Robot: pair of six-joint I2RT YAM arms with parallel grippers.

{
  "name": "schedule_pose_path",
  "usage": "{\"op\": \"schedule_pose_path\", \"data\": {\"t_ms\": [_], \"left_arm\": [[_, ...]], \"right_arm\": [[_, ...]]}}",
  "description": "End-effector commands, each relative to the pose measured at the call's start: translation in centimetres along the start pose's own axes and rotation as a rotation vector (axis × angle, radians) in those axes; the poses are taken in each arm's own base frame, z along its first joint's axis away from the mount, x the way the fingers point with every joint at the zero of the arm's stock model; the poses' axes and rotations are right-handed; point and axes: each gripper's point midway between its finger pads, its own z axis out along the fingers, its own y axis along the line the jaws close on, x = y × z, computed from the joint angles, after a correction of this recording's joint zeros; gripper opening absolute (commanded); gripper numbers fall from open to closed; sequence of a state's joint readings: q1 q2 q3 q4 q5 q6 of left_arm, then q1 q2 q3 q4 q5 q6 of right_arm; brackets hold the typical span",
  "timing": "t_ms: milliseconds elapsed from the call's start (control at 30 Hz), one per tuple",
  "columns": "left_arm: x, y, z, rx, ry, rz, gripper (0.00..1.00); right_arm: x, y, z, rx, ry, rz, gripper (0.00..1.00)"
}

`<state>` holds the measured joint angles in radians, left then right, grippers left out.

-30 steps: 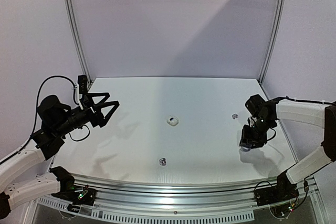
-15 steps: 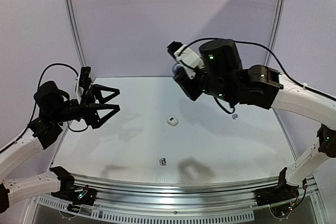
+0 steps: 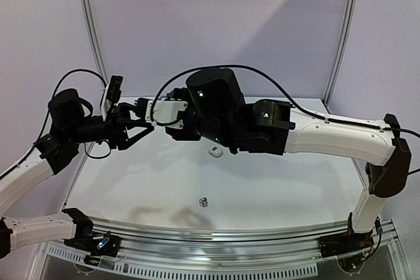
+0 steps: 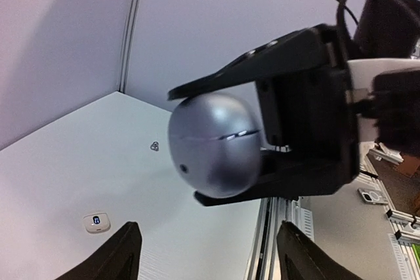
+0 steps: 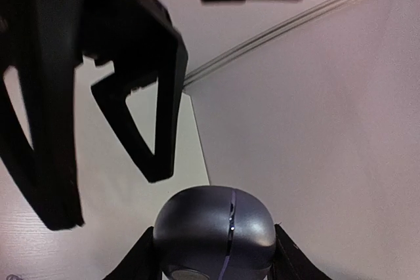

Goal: Insert the wireless bluetooth earbuds into the charging case
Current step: Pass from the right arm to the left

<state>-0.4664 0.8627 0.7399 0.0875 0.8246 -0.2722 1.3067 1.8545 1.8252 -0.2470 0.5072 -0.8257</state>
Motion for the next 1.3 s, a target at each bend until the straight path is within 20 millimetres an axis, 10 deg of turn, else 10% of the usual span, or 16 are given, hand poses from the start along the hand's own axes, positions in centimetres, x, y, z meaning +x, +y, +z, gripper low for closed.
{"op": "schedule_pose_path", "data": {"t_ms": [0, 367, 700, 933, 1267], "left_arm": [[-0.6, 0.8, 0.0, -0.051, 0.002, 0.000, 0.73], [-4.1, -4.2, -1.4, 0.146, -0.114, 0.106, 0.84], [-2.2, 0.4, -0.1, -0.062, -0.039, 0.008, 0.64], [-2.9, 0.2, 0.3, -0.061, -0.041, 0.017, 0.64], [-0.7, 1.0, 0.6, -0.101, 0.040, 0.005, 0.33]], "right_arm": [[-3.3, 1.0, -0.3, -0.046, -0.105, -0.027, 0.12], [-3.1, 1.7, 0.0, -0.068, -0.085, -0.013, 0.12], [-4.0, 1.1, -0.4, -0.068, -0.115, 0.018, 0.12], [-4.2, 2.2, 0.4, -0.088, -0.102, -0.034, 0.12], [-4.1, 1.6, 0.8, -0.052, -0.082, -0.055, 0.11]]}}
